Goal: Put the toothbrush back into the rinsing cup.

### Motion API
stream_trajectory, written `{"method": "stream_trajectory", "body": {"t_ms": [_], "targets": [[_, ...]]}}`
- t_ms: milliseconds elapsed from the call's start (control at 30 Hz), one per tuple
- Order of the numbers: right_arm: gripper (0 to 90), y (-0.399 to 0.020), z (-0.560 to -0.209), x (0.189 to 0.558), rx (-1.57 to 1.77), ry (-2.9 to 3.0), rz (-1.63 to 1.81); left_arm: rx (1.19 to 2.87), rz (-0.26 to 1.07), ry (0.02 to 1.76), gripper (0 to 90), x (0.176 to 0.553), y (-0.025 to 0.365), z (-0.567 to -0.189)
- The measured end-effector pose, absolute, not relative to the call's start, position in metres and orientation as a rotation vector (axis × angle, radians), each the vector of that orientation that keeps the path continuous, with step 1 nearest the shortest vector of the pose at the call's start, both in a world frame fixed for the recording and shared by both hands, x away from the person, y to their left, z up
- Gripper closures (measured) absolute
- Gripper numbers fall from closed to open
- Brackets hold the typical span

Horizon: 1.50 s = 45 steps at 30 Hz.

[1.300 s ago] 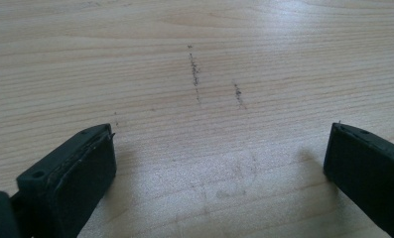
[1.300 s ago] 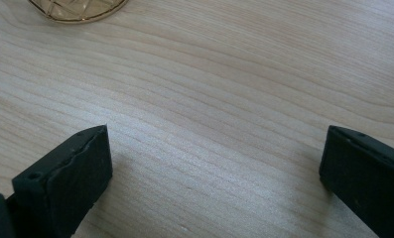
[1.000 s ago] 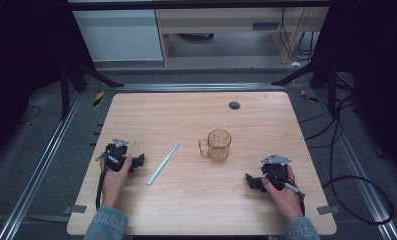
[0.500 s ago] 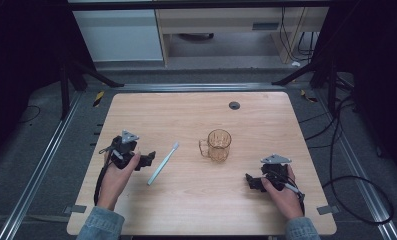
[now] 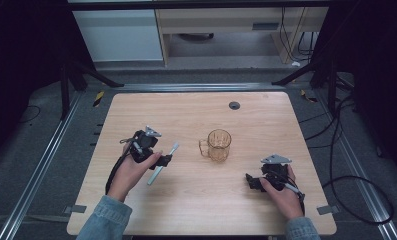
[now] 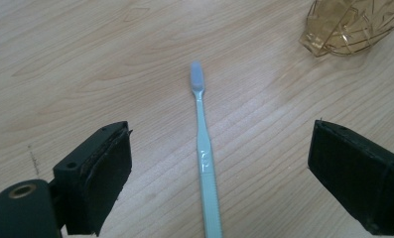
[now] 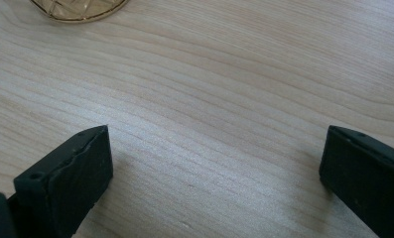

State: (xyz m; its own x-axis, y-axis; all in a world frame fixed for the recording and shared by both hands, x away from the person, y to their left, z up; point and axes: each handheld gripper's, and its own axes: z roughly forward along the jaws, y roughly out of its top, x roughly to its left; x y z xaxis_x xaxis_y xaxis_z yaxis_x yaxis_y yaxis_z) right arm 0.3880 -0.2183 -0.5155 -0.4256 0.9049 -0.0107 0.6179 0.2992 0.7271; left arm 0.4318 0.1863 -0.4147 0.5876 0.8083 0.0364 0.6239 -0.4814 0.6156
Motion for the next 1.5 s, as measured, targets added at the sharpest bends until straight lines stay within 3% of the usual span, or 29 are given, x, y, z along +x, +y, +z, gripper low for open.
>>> {"method": "stream_trajectory", "body": {"t_ms": [300, 400, 733, 1133, 1500], "targets": [[0.6, -0.218, -0.515, 0.388, 1.361, 2.151, 0.920, 2.392, 0.363, 1.094, 9.0, 0.444, 0.168, -0.412], [0.7, -0.217, -0.514, 0.387, 1.394, 2.151, 0.930, 2.433, 0.286, 1.066, 14.3, 0.452, 0.159, -0.412], [0.7, -0.218, -0.514, 0.387, 1.384, 2.153, 0.930, 2.542, 0.239, 1.076, 26.6, 0.470, 0.141, -0.412], [0.7, -0.218, -0.514, 0.387, 1.384, 2.153, 0.932, 2.676, 0.200, 1.142, 38.0, 0.489, 0.139, -0.431], [0.7, -0.219, -0.515, 0.388, 1.377, 2.148, 0.935, 2.699, 0.151, 1.217, 53.3, 0.501, 0.143, -0.443]]}}
